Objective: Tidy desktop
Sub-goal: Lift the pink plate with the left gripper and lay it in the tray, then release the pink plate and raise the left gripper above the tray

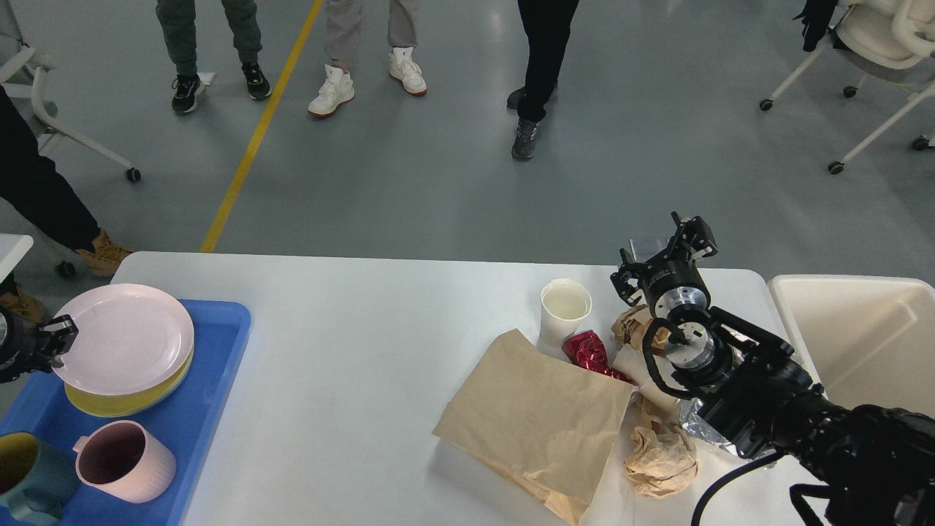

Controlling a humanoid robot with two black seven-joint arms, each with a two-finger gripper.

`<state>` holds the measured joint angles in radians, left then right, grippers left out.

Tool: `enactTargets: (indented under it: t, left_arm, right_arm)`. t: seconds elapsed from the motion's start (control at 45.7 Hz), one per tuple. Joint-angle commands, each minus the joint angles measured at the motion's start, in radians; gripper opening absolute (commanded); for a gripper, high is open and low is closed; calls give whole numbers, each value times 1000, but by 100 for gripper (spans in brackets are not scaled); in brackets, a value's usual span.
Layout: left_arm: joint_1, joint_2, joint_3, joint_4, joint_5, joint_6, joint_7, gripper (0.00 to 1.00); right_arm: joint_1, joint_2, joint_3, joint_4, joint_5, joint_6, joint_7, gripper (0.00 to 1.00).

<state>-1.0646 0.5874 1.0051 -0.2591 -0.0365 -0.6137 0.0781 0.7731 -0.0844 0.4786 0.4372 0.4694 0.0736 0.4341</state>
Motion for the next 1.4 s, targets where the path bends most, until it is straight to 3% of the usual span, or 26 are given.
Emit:
enactTargets:
  t: [0.0, 0.131, 0.241, 0.285, 0.569, 0.788, 0.963, 1.116, 1.379]
  left_arm:
    - [0, -6, 0, -2, 1, 42, 0, 48]
    - [11, -8, -2, -2, 1, 57, 0, 61]
    - [11, -12, -11, -2, 1, 61, -8, 88]
    - [6, -12, -22, -3, 1, 61, -5, 93]
    - [-78, 9, -71, -2, -13, 48, -29, 96]
    - [-124, 83, -233, -3, -16, 45, -38, 96]
    - [-149, 180, -474, -2, -54, 51, -40, 96]
    - [-84, 175, -738, -2, -57, 61, -41, 96]
    - [0, -32, -1114, 67, -59, 63, -40, 96]
  right_arm:
    - [0, 0, 0, 0, 0, 0, 0, 100]
    - [0, 0, 0, 0, 0, 0, 0, 100]
    - [0, 0, 0, 0, 0, 0, 0, 100]
    - [0, 0, 0, 0, 0, 0, 0, 100]
    - [0, 0, 0, 0, 0, 0, -2, 100]
    - [0, 0, 0, 0, 0, 0, 0, 100]
    - [0, 0, 0, 0, 0, 0, 0, 100]
    - [0, 0, 0, 0, 0, 0, 0, 100]
    - [0, 0, 0, 0, 0, 0, 0, 100]
